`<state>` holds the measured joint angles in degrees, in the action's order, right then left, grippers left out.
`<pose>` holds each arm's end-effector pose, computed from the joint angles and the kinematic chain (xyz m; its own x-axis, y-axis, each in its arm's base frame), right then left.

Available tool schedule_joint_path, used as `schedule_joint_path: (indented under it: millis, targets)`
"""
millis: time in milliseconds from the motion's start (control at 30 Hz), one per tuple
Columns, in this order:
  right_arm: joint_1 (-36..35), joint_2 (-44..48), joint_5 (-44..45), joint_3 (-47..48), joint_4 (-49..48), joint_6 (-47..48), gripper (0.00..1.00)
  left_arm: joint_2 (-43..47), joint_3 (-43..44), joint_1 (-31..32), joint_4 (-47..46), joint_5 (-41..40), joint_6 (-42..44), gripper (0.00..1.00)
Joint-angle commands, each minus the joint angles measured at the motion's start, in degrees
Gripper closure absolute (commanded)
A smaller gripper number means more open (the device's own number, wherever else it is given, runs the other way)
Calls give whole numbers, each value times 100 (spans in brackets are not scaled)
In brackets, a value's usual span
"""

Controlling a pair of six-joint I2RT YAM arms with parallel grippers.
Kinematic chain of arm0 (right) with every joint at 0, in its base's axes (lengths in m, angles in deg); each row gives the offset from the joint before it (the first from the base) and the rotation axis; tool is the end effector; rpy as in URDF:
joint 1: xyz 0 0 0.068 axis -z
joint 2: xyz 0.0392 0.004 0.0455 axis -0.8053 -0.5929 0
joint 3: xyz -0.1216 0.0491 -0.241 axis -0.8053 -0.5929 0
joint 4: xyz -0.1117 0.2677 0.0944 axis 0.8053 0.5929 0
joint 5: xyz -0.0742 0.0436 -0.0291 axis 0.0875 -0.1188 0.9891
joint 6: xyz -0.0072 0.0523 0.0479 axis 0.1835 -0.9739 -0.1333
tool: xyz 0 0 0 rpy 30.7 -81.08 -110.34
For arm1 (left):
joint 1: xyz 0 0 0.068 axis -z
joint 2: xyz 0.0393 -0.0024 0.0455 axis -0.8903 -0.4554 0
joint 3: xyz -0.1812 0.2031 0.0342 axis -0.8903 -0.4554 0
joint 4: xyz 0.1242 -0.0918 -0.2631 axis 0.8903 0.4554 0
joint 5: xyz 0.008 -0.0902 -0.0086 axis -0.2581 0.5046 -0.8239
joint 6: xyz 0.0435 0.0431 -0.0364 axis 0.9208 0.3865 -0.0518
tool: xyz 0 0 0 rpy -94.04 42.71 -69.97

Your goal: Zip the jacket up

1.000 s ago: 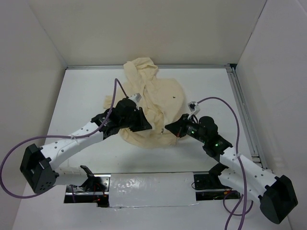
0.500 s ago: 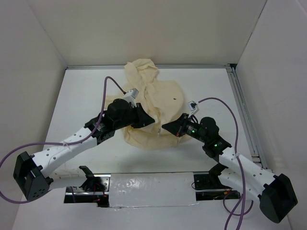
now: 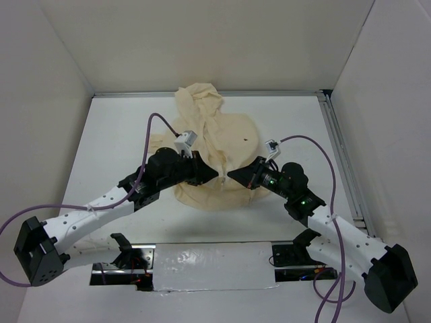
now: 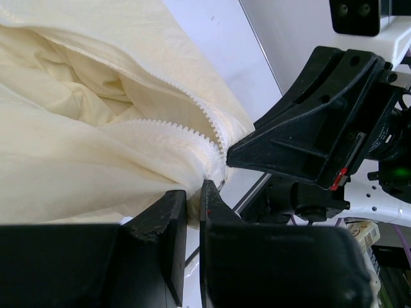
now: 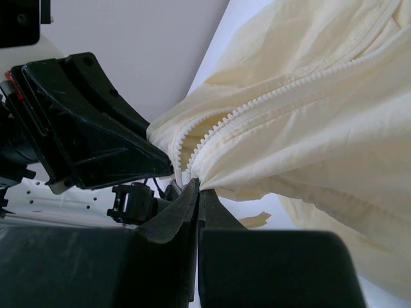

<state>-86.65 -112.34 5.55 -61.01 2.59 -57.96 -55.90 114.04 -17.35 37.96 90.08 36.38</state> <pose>0.2064 0.1579 0.2372 -0.6497 0.4332 -0.6247 -0.4659 0.4224 0.7775 0.2239 -0.2362 0.2965 -0.6717 -0.3250 -0.6657 0.4215 0.5713 -0.7042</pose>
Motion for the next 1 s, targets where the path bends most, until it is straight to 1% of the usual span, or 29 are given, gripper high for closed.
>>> schedule_joint_path:
  millis: [0, 200, 467, 967]
  targets:
    - [32, -35, -5, 313, -86, -21, 100, 196, -59, 67, -516, -57, 245, 100]
    - [41, -52, -181, 365, -24, 14, 100, 144, -42, 67, -507, -163, 272, 100]
    - [41, -53, -181, 356, 81, 58, 100, 178, -42, 67, -516, -163, 219, 100]
    - [102, 106, -321, 304, -103, -21, 100, 100, -59, 67, -463, -181, 263, 100]
